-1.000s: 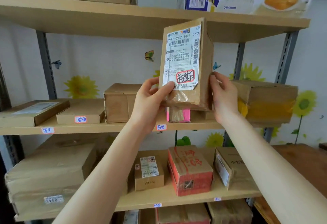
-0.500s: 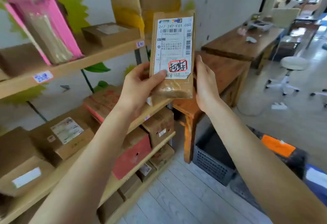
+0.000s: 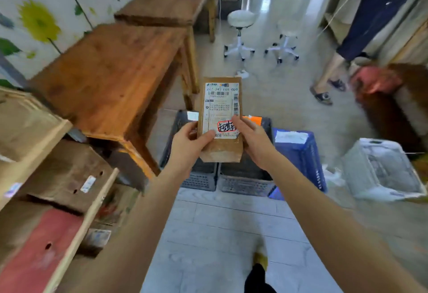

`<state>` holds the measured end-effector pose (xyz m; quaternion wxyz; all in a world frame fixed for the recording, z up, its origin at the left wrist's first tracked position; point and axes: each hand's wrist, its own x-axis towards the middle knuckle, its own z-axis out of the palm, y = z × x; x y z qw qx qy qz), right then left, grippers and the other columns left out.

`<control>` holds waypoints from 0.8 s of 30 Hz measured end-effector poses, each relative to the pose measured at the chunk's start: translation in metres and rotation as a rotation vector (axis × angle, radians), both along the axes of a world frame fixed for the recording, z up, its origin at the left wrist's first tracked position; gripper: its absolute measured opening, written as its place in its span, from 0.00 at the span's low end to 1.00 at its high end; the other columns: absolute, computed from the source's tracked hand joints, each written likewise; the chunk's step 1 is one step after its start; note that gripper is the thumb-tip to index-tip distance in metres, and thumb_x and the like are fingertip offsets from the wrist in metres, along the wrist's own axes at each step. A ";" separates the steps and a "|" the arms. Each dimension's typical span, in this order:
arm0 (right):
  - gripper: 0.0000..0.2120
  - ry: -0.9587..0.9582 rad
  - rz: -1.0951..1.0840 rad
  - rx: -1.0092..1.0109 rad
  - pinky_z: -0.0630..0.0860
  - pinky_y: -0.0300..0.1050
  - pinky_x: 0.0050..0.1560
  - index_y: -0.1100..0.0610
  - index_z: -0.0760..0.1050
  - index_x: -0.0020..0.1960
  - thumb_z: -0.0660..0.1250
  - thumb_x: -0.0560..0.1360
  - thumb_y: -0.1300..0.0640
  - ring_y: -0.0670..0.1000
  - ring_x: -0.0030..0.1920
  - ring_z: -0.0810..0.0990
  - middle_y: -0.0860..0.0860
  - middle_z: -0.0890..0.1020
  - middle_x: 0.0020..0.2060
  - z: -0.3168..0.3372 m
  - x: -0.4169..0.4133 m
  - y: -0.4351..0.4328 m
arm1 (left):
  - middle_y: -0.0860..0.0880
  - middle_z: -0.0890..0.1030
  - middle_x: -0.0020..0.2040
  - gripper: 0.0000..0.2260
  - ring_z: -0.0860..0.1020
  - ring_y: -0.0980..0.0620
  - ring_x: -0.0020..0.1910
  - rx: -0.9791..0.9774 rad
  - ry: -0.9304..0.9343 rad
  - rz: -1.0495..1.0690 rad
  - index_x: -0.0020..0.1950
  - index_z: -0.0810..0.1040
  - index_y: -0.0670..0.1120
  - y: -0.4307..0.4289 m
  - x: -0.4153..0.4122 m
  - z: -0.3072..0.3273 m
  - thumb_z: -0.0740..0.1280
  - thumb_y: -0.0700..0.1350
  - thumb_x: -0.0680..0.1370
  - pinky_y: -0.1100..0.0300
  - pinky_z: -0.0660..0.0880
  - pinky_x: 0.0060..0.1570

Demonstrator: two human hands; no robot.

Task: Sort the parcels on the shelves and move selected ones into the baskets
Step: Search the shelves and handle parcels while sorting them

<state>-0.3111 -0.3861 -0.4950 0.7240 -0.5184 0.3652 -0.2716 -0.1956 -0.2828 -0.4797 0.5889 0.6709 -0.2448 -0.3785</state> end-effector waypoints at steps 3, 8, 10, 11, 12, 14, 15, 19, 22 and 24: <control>0.05 0.071 -0.056 0.048 0.78 0.49 0.53 0.48 0.77 0.50 0.64 0.76 0.51 0.50 0.50 0.82 0.48 0.84 0.47 -0.028 -0.027 -0.062 | 0.49 0.81 0.52 0.17 0.80 0.51 0.50 0.046 0.053 -0.022 0.60 0.73 0.47 -0.065 -0.027 -0.029 0.71 0.43 0.73 0.59 0.80 0.45; 0.06 0.245 -0.058 0.123 0.78 0.50 0.54 0.47 0.75 0.48 0.61 0.78 0.49 0.51 0.52 0.81 0.51 0.82 0.51 -0.071 -0.051 -0.139 | 0.46 0.79 0.57 0.17 0.78 0.48 0.55 0.176 0.124 -0.048 0.62 0.72 0.46 -0.143 -0.052 -0.077 0.69 0.43 0.74 0.55 0.78 0.50; 0.07 0.304 -0.057 0.166 0.79 0.46 0.50 0.49 0.74 0.49 0.58 0.79 0.48 0.49 0.50 0.81 0.50 0.82 0.50 -0.089 -0.051 -0.162 | 0.44 0.78 0.59 0.18 0.78 0.46 0.56 0.242 0.139 -0.037 0.63 0.70 0.42 -0.168 -0.054 -0.097 0.68 0.42 0.75 0.53 0.78 0.53; 0.09 0.338 -0.056 0.189 0.79 0.46 0.50 0.51 0.73 0.52 0.57 0.79 0.49 0.48 0.49 0.80 0.50 0.81 0.49 -0.099 -0.050 -0.173 | 0.43 0.78 0.59 0.19 0.78 0.45 0.56 0.274 0.147 -0.025 0.64 0.70 0.40 -0.181 -0.053 -0.107 0.68 0.42 0.75 0.50 0.77 0.54; 0.11 0.369 -0.055 0.212 0.79 0.47 0.51 0.53 0.72 0.55 0.56 0.80 0.49 0.49 0.49 0.80 0.50 0.81 0.50 -0.110 -0.047 -0.184 | 0.43 0.78 0.59 0.19 0.78 0.45 0.56 0.302 0.154 -0.018 0.64 0.70 0.39 -0.193 -0.052 -0.118 0.67 0.42 0.75 0.49 0.77 0.55; 0.13 0.416 -0.059 0.253 0.78 0.49 0.53 0.55 0.71 0.59 0.54 0.80 0.50 0.50 0.50 0.80 0.51 0.80 0.51 -0.132 -0.039 -0.206 | 0.45 0.78 0.55 0.16 0.79 0.49 0.51 0.337 0.173 -0.019 0.61 0.70 0.39 -0.217 -0.046 -0.139 0.67 0.42 0.75 0.54 0.78 0.48; 0.13 0.439 -0.063 0.267 0.78 0.49 0.53 0.55 0.71 0.59 0.53 0.81 0.50 0.50 0.50 0.80 0.51 0.80 0.51 -0.143 -0.033 -0.217 | 0.48 0.78 0.52 0.14 0.78 0.53 0.48 0.345 0.190 -0.019 0.60 0.71 0.41 -0.228 -0.042 -0.151 0.67 0.41 0.75 0.60 0.77 0.43; 0.15 0.497 -0.092 0.341 0.77 0.53 0.57 0.56 0.70 0.61 0.53 0.81 0.50 0.52 0.53 0.79 0.53 0.80 0.55 -0.197 -0.005 -0.267 | 0.50 0.76 0.55 0.16 0.76 0.56 0.50 0.399 0.272 -0.036 0.64 0.69 0.47 -0.278 -0.017 -0.207 0.65 0.45 0.77 0.68 0.73 0.38; 0.16 0.532 -0.093 0.376 0.79 0.52 0.51 0.55 0.69 0.64 0.53 0.81 0.51 0.51 0.52 0.79 0.52 0.80 0.55 -0.253 0.022 -0.307 | 0.53 0.74 0.61 0.21 0.74 0.61 0.51 0.456 0.330 -0.064 0.71 0.64 0.51 -0.317 0.007 -0.264 0.62 0.48 0.79 0.74 0.72 0.36; 0.16 0.559 -0.097 0.384 0.79 0.47 0.46 0.55 0.69 0.64 0.53 0.81 0.51 0.50 0.51 0.79 0.52 0.79 0.56 -0.298 0.041 -0.330 | 0.53 0.74 0.65 0.21 0.75 0.54 0.57 0.513 0.361 -0.059 0.72 0.63 0.53 -0.343 0.022 -0.310 0.60 0.49 0.80 0.64 0.75 0.48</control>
